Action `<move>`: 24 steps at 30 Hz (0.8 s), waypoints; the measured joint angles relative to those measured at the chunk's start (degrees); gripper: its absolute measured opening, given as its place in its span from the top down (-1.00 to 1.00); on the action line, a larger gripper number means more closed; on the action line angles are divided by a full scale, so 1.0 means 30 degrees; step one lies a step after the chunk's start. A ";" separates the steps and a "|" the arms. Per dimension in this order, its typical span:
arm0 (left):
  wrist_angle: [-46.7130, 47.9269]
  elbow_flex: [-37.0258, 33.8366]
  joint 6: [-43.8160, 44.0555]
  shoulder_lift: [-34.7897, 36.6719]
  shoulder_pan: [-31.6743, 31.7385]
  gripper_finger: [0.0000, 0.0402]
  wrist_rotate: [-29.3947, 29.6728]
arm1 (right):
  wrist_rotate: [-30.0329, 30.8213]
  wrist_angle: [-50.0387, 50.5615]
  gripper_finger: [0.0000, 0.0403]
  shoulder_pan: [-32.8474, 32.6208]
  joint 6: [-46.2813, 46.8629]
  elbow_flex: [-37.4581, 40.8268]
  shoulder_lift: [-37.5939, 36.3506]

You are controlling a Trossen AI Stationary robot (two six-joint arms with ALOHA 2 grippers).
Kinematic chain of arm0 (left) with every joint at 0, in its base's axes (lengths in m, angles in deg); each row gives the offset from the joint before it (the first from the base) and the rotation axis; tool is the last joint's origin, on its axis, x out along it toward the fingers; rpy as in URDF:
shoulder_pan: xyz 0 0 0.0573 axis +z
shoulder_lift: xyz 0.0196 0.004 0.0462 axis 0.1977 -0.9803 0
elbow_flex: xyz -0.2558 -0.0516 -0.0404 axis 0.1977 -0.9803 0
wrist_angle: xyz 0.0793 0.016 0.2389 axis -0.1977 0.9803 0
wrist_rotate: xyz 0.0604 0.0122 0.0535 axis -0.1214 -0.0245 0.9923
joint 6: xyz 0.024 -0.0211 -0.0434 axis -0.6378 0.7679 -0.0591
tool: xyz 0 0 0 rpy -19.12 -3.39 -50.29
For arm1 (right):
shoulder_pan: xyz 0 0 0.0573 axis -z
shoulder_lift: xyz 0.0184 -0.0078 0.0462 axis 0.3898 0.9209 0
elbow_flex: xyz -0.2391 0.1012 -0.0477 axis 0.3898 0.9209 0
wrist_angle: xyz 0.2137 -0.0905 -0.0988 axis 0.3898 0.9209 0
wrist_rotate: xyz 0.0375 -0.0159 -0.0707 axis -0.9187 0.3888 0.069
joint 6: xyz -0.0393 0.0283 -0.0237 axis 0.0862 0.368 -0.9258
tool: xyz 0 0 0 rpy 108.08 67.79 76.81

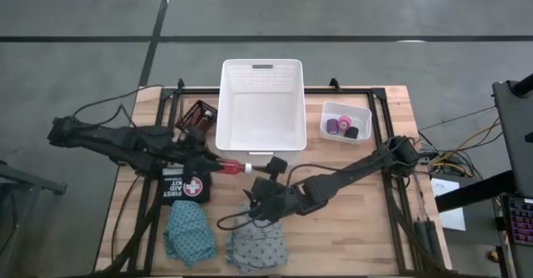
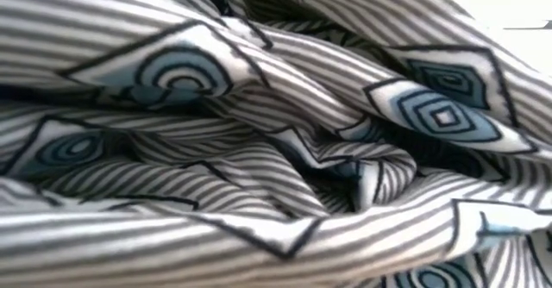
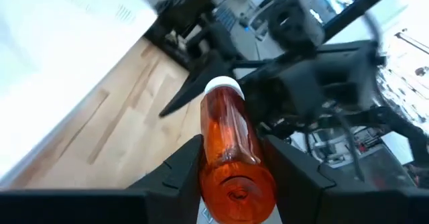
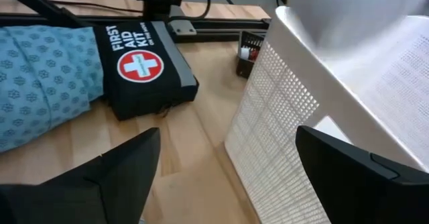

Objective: Pick & Place Medicine items
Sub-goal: Put the red medicine bottle into the black bin

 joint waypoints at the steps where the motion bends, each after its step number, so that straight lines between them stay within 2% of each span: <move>1: 0.0403 0.0297 -0.0227 0.0205 0.0000 0.27 0.0036 | 0.0010 0.0000 -0.71 -0.0067 -0.0003 0.0000 -0.0014; 5: 0.2939 0.1780 -0.1151 0.0998 0.0000 0.27 0.0740 | 0.0013 0.0034 -0.73 -0.0236 -0.0054 0.0000 -0.0053; 8: 0.5802 0.3292 -0.1983 0.1467 0.0007 0.27 0.2035 | -0.0083 0.0209 -0.74 -0.0400 0.0159 0.0000 -0.0061; 11: 0.9075 0.4695 -0.2431 0.1747 0.0005 0.27 0.3897 | -0.1133 0.1090 -0.74 -0.0476 0.1169 0.0000 -0.0089; 13: 1.1227 0.5524 -0.2566 0.1826 0.0007 0.27 0.5827 | -0.1401 0.1682 -0.73 -0.0477 0.1767 0.0000 -0.0089; 18: 1.5543 0.6431 -0.1712 0.1837 0.0022 0.27 1.2272 | -0.1342 0.2064 -0.73 -0.0411 0.1578 0.0000 -0.0089; 21: 1.6252 0.6166 -0.1619 0.1843 0.0022 0.27 1.5266 | -0.1335 0.2067 -0.73 -0.0382 0.1551 0.0000 -0.0089; 24: 1.6545 0.5419 -0.1633 0.1814 0.0022 0.27 1.7132 | -0.1335 0.2064 -0.73 -0.0382 0.1581 0.0000 -0.0089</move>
